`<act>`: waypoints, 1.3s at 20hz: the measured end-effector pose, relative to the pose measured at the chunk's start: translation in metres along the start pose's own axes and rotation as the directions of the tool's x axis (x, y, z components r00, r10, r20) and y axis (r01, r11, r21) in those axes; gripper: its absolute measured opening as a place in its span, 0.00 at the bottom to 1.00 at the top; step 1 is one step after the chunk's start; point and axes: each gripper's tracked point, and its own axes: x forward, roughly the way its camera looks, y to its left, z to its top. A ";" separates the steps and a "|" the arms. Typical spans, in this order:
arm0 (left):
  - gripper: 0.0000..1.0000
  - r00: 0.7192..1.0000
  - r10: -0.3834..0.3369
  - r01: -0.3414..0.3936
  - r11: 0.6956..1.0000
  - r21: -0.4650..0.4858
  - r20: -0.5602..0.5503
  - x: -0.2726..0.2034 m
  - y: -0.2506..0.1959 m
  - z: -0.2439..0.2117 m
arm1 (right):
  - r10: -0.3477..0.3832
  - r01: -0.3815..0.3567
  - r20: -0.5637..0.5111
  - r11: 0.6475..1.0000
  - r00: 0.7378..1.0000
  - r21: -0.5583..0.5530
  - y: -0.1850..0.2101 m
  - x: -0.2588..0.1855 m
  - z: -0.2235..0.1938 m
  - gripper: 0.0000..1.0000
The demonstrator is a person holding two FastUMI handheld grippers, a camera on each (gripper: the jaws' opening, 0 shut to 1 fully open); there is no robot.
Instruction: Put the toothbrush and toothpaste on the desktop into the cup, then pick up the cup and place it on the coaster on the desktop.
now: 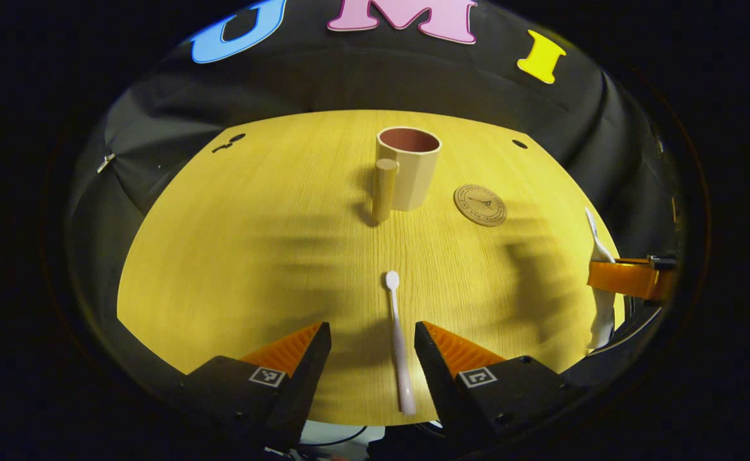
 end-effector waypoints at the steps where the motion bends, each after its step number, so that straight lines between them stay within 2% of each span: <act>1: 0.82 1.000 0.001 -0.001 1.000 -0.003 -0.016 0.005 -0.002 0.000 | 0.001 -0.001 -0.007 1.000 1.000 -0.002 -0.003 0.001 0.000 0.20; 10: 0.80 0.986 0.029 -0.029 1.000 0.004 -0.161 0.031 -0.010 -0.020 | 0.014 -0.014 -0.036 1.000 0.999 0.008 -0.013 0.011 -0.001 0.20; 15: 0.69 0.984 0.033 -0.033 0.999 0.003 -0.177 0.034 -0.010 -0.021 | 0.017 -0.017 -0.035 1.000 0.999 0.023 -0.014 0.011 0.003 0.19; 18: 0.67 0.978 0.030 -0.024 0.999 0.033 -0.207 0.035 -0.011 -0.021 | 0.015 -0.014 -0.032 1.000 0.999 0.025 -0.015 0.012 0.005 0.19; 19: 0.71 0.976 0.032 -0.027 0.999 0.024 -0.216 0.034 -0.011 -0.021 | 0.015 -0.014 -0.030 0.999 0.999 0.029 -0.015 0.012 0.005 0.19; 20: 0.67 0.974 0.030 -0.024 0.999 0.027 -0.223 0.034 -0.012 -0.021 | 0.016 -0.015 -0.027 0.999 0.999 0.033 -0.015 0.011 0.007 0.19; 22: 0.65 0.973 0.016 -0.002 0.998 0.060 -0.228 0.033 -0.016 -0.021 | 0.020 -0.019 -0.022 0.999 1.000 0.042 -0.013 0.013 0.009 0.19; 25: 0.34 0.980 0.002 0.023 0.992 0.123 -0.198 0.034 -0.027 -0.020 | 0.022 -0.022 -0.010 0.999 1.000 0.050 -0.010 0.012 0.014 0.19; 26: 0.28 0.984 0.007 0.016 0.991 0.131 -0.176 0.032 -0.027 -0.018 | 0.023 -0.023 -0.004 0.998 1.000 0.052 -0.009 0.011 0.016 0.19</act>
